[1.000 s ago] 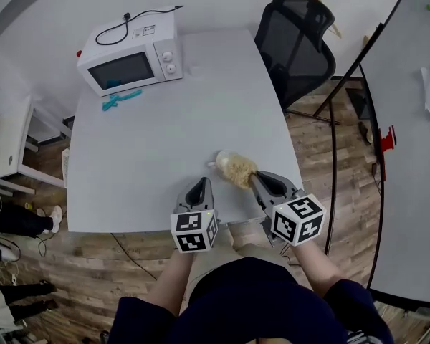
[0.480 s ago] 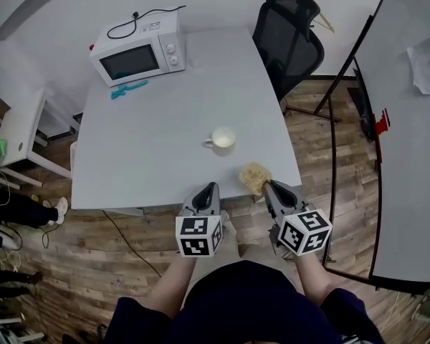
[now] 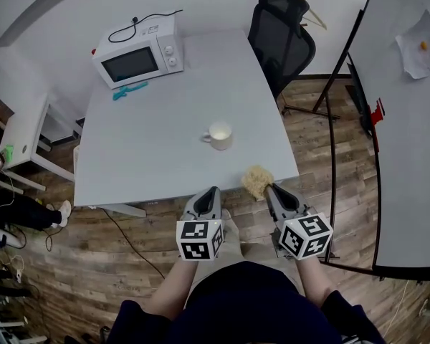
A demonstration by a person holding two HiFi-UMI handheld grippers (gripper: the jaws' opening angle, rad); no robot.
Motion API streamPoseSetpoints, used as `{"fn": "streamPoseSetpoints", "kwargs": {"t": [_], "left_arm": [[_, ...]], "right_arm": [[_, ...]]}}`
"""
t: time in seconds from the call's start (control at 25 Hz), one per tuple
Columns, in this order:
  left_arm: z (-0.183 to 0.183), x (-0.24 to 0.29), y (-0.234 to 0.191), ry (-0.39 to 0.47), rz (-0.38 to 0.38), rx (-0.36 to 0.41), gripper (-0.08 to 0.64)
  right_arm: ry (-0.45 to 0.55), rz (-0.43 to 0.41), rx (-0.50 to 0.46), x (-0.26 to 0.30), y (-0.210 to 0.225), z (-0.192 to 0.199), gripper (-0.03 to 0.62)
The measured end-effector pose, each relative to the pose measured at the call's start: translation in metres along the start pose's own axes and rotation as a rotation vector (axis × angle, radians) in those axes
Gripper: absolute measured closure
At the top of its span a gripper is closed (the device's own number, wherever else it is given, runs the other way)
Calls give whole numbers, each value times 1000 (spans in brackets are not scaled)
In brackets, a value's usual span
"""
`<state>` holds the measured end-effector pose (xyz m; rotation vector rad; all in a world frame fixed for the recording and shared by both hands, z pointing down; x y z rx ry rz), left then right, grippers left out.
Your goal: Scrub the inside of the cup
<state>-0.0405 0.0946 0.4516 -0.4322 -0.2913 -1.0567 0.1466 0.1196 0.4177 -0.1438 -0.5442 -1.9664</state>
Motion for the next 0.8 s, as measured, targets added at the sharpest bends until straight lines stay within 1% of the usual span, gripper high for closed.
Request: {"fn": "streamPoseSetpoints", "kwargs": {"t": [0.16,0.8], "left_arm": [[0,-3,3,3,9,-39,543],[5,-7,4,7,-15,-65,543]], "right_arm": [[5,-2,16,-6,-1,4,557],[32,-15,2,-14,-3,1,557]]}}
Point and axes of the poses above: the fingertips, and each gripper's own axes: x forward along the fingers, y to its right, z out of its underside, the point moved 5 cm from there along -x, backward along the fingers, and after that the axes turned 2 degrees about -y, right-handed, at the moved point
